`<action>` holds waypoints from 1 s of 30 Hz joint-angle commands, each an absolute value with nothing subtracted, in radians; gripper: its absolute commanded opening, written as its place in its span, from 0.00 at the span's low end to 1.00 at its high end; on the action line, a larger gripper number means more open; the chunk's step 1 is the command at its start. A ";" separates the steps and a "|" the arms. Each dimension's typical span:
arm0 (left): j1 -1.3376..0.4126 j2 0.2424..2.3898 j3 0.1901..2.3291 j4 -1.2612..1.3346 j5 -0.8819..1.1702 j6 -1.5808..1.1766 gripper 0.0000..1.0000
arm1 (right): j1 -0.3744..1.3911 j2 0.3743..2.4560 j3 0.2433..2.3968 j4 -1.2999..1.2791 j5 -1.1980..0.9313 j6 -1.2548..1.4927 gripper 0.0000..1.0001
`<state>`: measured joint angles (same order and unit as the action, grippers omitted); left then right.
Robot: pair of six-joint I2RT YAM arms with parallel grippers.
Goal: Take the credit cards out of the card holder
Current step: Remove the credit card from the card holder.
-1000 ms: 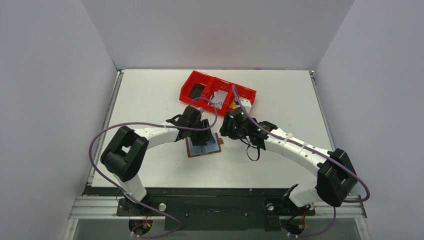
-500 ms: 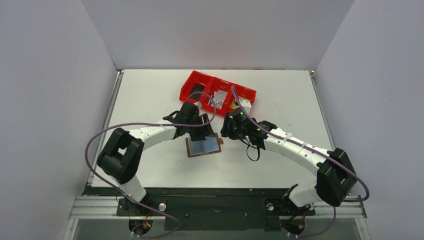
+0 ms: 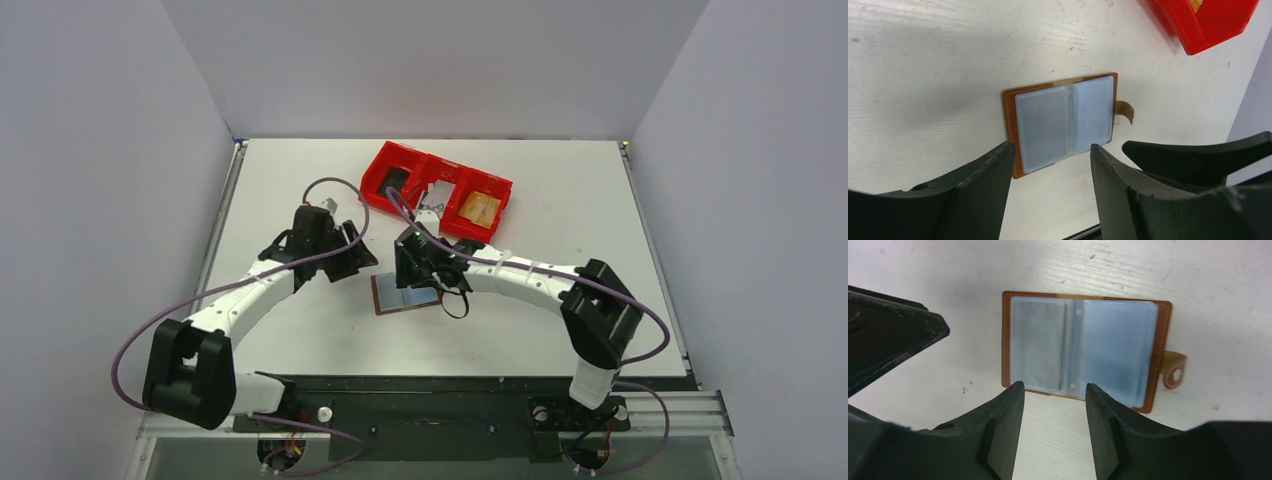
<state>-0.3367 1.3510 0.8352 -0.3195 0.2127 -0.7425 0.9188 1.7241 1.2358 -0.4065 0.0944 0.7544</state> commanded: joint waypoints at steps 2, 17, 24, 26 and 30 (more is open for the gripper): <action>-0.297 1.255 0.785 -0.374 0.194 -0.699 0.55 | 0.950 1.826 1.355 -0.418 0.068 0.728 0.45; -0.262 1.219 0.743 -0.368 0.221 -0.691 0.55 | 0.980 1.998 1.459 -0.474 0.075 0.703 0.45; -0.262 1.218 0.737 -0.362 0.226 -0.694 0.55 | 0.988 2.038 1.477 -0.488 0.076 0.700 0.44; -0.263 1.218 0.735 -0.361 0.227 -0.693 0.55 | 0.989 2.044 1.479 -0.492 0.081 0.695 0.45; -0.262 1.220 0.735 -0.359 0.229 -0.693 0.55 | 0.994 2.072 1.495 -0.519 0.088 0.683 0.44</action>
<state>-0.2684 1.2438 0.7292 -0.3813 0.2153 -0.7097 0.9836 2.0426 1.4525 -0.4866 0.0608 0.7059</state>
